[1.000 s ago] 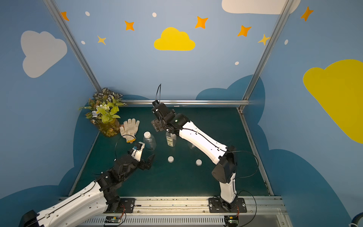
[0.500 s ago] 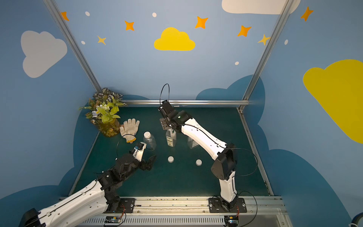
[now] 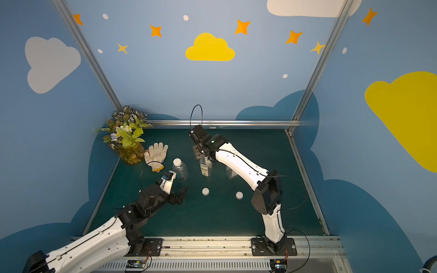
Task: Screw on the bottle caps
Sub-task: Pick up the plastic bottle at the center of the board.
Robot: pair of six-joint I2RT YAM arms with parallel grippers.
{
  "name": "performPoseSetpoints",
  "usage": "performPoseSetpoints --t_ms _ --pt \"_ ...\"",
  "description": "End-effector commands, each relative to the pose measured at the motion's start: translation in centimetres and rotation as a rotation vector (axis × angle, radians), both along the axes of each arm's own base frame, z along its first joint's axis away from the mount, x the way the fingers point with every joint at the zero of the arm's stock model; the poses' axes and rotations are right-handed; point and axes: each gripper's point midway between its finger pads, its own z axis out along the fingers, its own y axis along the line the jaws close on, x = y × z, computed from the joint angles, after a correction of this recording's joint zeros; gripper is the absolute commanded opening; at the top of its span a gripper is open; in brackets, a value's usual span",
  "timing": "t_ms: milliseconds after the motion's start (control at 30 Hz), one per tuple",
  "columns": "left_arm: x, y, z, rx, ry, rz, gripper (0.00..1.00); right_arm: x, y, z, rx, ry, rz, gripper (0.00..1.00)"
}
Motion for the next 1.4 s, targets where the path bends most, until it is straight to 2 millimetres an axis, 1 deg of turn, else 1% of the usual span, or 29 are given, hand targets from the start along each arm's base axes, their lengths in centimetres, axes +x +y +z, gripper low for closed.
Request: performPoseSetpoints --t_ms 0,133,233,367,467,533,633,767,833,933,1000,1067,1167,1367 --pt "0.2 -0.2 1.3 -0.039 -0.033 -0.002 1.00 -0.6 -0.3 -2.4 -0.044 0.062 -0.005 0.62" --pt "0.2 -0.2 1.2 -0.037 -0.033 -0.003 1.00 -0.6 -0.4 -3.2 -0.056 0.084 -0.006 0.59" --pt "0.2 -0.2 1.2 -0.040 -0.033 -0.004 1.00 -0.7 -0.5 -3.8 -0.066 0.099 -0.018 0.54" --pt "0.2 -0.3 1.3 -0.045 -0.036 -0.012 1.00 -0.6 -0.8 -4.2 -0.072 0.109 -0.032 0.43" --pt "0.1 -0.6 1.4 -0.053 -0.045 -0.029 1.00 -0.4 -0.9 -4.1 -0.074 0.104 -0.038 0.34" --pt "-0.1 -0.9 1.6 -0.062 -0.054 -0.050 1.00 -0.4 -1.0 -3.8 -0.075 0.096 -0.033 0.29" --pt "-0.3 -1.6 2.2 -0.082 -0.075 -0.089 1.00 -0.5 -1.2 -2.6 -0.074 0.073 -0.012 0.24" --pt "-0.3 -2.2 3.0 -0.104 -0.096 -0.118 1.00 -1.0 -1.9 0.1 -0.061 0.033 0.016 0.20" --pt "-0.3 -2.5 3.4 -0.112 -0.103 -0.130 1.00 -1.6 -2.3 1.5 -0.052 0.023 0.038 0.19" --pt "-0.6 -3.4 4.3 -0.139 -0.123 -0.180 1.00 -3.2 -2.8 3.5 -0.033 0.022 0.105 0.18" --pt "-1.1 -4.2 5.2 -0.165 -0.148 -0.239 1.00 -4.8 -2.9 4.5 -0.010 0.039 0.169 0.18" --pt "-1.6 -4.9 6.0 -0.191 -0.173 -0.285 1.00 -6.2 -3.3 5.2 0.021 0.049 0.192 0.18" --pt "-1.9 -5.0 6.7 -0.208 -0.194 -0.306 1.00 -8.5 -3.7 5.7 0.062 0.059 0.238 0.17" --pt "-2.1 -4.7 7.0 -0.194 -0.206 -0.306 1.00 -12.4 -4.1 4.7 0.094 0.052 0.295 0.19"
